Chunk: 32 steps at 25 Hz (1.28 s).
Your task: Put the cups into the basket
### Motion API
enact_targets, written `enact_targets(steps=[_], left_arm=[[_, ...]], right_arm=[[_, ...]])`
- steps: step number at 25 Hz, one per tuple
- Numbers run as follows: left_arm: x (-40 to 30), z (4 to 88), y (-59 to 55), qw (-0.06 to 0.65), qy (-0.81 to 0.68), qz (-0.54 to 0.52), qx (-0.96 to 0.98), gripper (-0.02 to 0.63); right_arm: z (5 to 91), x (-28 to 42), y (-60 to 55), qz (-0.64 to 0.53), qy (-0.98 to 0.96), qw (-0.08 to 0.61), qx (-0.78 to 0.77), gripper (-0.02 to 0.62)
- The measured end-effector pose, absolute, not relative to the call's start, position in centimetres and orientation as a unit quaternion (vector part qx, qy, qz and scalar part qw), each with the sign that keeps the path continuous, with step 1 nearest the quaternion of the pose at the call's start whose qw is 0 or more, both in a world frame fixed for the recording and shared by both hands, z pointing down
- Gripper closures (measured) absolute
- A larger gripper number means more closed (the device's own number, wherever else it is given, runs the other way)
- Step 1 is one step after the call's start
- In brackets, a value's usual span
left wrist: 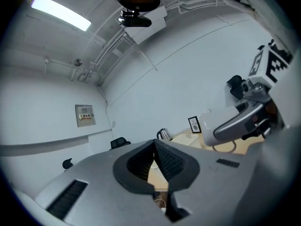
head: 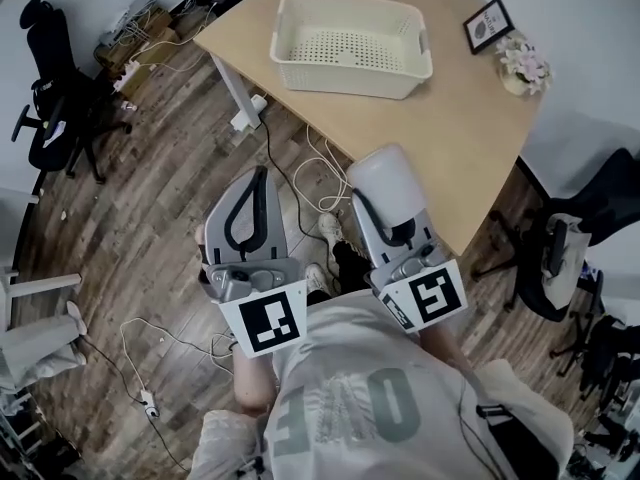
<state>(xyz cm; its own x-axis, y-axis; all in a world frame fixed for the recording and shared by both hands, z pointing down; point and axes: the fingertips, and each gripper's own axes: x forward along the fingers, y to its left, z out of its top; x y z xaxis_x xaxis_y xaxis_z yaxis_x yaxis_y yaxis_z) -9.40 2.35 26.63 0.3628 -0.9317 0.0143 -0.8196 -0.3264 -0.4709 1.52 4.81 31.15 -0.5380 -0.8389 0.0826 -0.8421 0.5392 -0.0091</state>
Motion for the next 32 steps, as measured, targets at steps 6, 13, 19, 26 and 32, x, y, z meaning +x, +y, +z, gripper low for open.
enact_targets(steps=[6, 13, 19, 26, 32], left_arm=[[-7.0, 25.7, -4.3, 0.171, 0.536, -0.122, -0.818, 0.597], [-3.7, 25.3, -10.6, 0.186, 0.525, -0.134, -0.820, 0.597], [-1.5, 24.5, -14.8, 0.203, 0.523, -0.145, -0.815, 0.597], [-1.1, 24.8, -17.5, 0.198, 0.510, -0.142, -0.825, 0.597], [-1.4, 24.7, -22.1, 0.219, 0.469, -0.131, -0.845, 0.597]], right_arm=[[30.4, 3.1, -2.0, 0.017, -0.878, 0.025, 0.477, 0.555], [29.5, 6.3, -8.0, 0.010, -0.871, 0.021, 0.490, 0.555], [28.6, 8.5, -12.1, 0.006, -0.868, 0.005, 0.497, 0.555], [28.5, 8.1, -15.2, 0.021, -0.866, 0.003, 0.500, 0.555], [27.7, 6.7, -19.2, 0.005, -0.851, 0.008, 0.525, 0.555]])
